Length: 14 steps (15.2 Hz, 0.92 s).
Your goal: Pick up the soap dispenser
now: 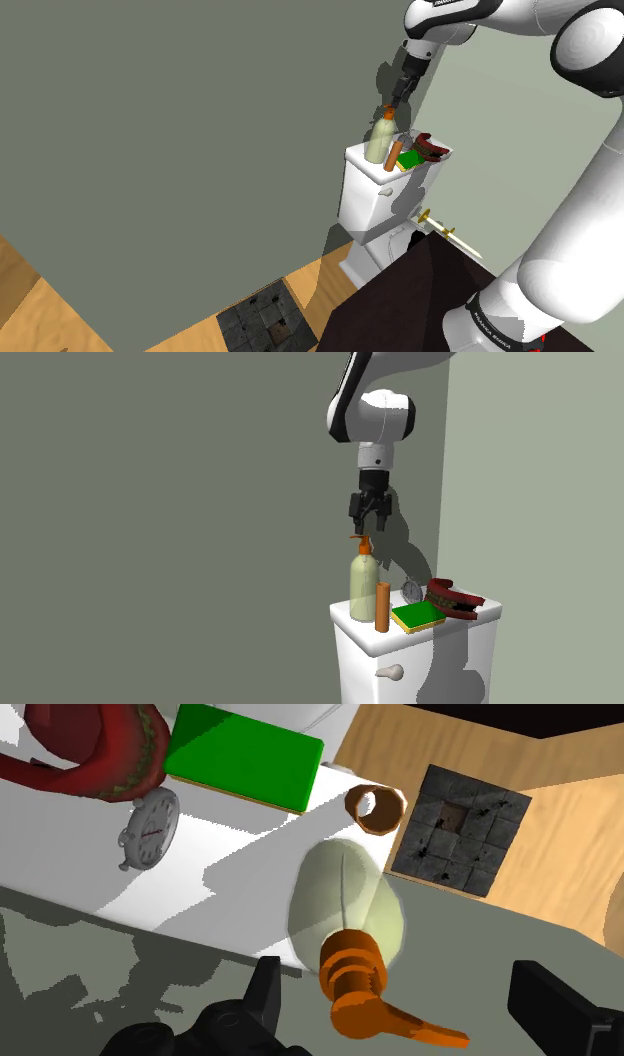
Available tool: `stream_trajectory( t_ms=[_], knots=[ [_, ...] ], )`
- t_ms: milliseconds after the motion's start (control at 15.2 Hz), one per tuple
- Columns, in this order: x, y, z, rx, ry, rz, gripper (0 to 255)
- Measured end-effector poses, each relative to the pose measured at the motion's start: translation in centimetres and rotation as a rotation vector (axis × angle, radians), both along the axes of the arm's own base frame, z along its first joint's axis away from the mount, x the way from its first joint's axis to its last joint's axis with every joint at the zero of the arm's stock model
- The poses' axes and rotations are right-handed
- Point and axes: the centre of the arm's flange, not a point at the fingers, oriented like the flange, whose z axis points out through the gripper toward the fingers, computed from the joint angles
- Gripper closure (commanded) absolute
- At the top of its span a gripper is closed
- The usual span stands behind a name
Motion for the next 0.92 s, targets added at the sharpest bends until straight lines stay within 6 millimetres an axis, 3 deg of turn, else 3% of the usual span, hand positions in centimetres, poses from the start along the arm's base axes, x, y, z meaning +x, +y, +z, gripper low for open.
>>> stream_trajectory(
  t_ms=[198, 594, 660, 924],
  knots=[
    [1.1, -0.9, -1.0, 0.005, 0.001, 0.010, 0],
    [1.3, -1.0, -4.2, 0.006, 0.001, 0.012, 0],
    [1.3, -0.9, -4.3, 0.006, 0.001, 0.012, 255],
    [1.3, -0.9, -4.4, 0.005, -0.001, 0.012, 255]
  ],
)
